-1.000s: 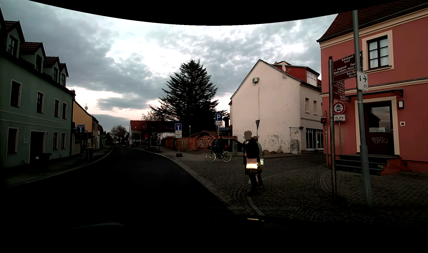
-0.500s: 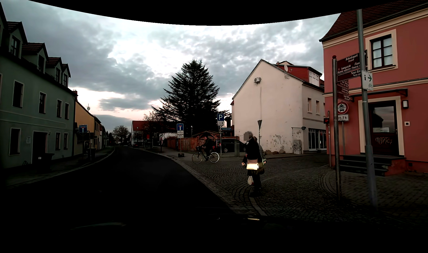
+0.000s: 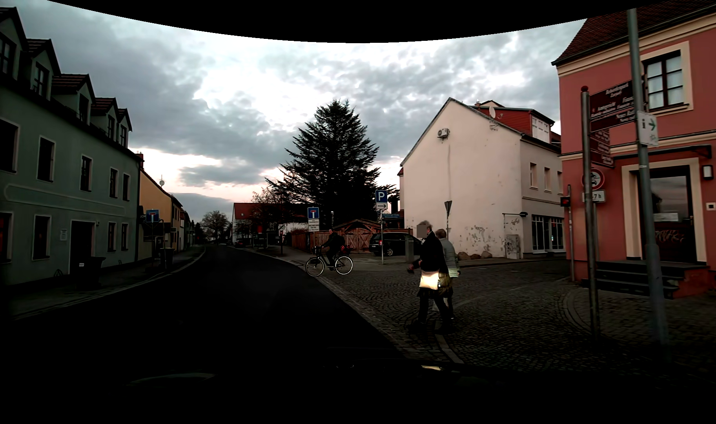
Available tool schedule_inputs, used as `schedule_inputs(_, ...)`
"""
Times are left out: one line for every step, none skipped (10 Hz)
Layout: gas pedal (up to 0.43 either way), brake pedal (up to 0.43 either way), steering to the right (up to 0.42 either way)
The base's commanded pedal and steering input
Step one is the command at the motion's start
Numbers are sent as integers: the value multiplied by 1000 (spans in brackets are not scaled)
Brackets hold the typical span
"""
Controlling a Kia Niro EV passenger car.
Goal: Follow the waypoints while adhering to traffic rules and regulations
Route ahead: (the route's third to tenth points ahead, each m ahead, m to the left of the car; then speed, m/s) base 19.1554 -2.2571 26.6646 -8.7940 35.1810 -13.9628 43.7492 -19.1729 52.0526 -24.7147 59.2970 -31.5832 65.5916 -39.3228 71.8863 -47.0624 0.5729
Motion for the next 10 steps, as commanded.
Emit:
schedule_inputs(0,0,-785)
schedule_inputs(0,122,-778)
schedule_inputs(0,183,-774)
schedule_inputs(0,213,-772)
schedule_inputs(0,232,-769)
schedule_inputs(0,232,-766)
schedule_inputs(0,232,-764)
schedule_inputs(0,238,-762)
schedule_inputs(0,244,-758)
schedule_inputs(0,250,-758)
